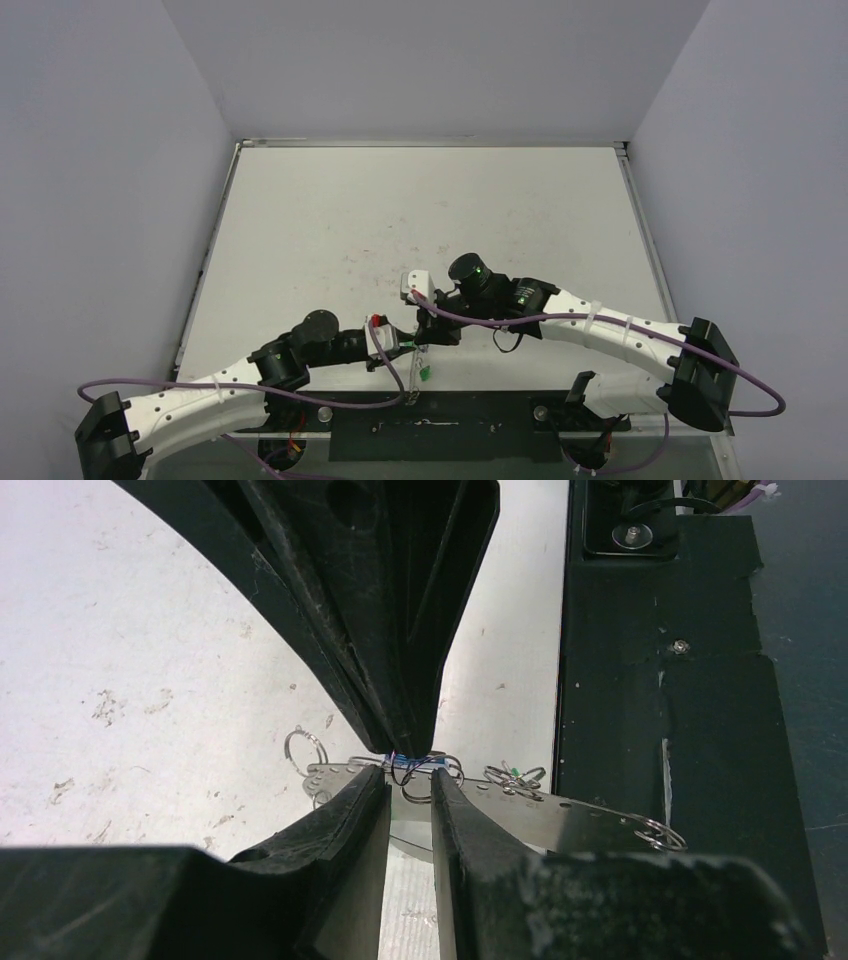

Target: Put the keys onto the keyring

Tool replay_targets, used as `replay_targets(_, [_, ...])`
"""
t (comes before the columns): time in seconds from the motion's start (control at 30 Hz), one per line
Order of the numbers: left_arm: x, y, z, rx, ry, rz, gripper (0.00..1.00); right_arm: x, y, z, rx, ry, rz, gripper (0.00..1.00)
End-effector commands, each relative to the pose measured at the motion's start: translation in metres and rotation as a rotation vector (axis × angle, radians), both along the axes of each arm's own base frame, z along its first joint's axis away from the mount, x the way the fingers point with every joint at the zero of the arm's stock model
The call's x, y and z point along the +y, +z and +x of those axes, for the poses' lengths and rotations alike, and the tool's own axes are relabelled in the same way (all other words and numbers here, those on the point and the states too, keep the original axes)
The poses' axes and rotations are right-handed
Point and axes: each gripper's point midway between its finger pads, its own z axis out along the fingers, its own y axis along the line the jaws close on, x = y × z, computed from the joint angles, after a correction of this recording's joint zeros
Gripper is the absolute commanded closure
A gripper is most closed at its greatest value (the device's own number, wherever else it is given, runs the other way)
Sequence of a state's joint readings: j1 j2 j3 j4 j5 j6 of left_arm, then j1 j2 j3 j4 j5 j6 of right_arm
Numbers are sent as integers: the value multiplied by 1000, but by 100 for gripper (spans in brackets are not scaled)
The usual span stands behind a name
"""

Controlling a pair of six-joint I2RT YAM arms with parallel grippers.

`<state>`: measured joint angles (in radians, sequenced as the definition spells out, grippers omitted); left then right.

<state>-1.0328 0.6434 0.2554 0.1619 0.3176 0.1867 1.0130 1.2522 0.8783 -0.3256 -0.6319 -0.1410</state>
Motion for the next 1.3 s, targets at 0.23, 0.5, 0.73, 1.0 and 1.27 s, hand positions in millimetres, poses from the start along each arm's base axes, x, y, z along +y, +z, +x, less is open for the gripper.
replay_targets(0.23, [-9,11,-2,-13,-26,-73,87,11,39,3,-63,1,94,100])
replay_targets(0.5, [-5,6,-2,-12,-15,-58,100,7,39,6,-85,-15,77,100])
replay_targets(0.73, [1,4,0,-13,14,-70,100,0,34,7,-98,-20,44,100])
replay_targets(1.0, [3,-1,0,-4,22,-57,100,-13,19,9,-115,-41,-22,100])
replay_targets(1.27, [4,-2,0,-3,29,-51,100,-20,13,9,-117,-52,-46,100])
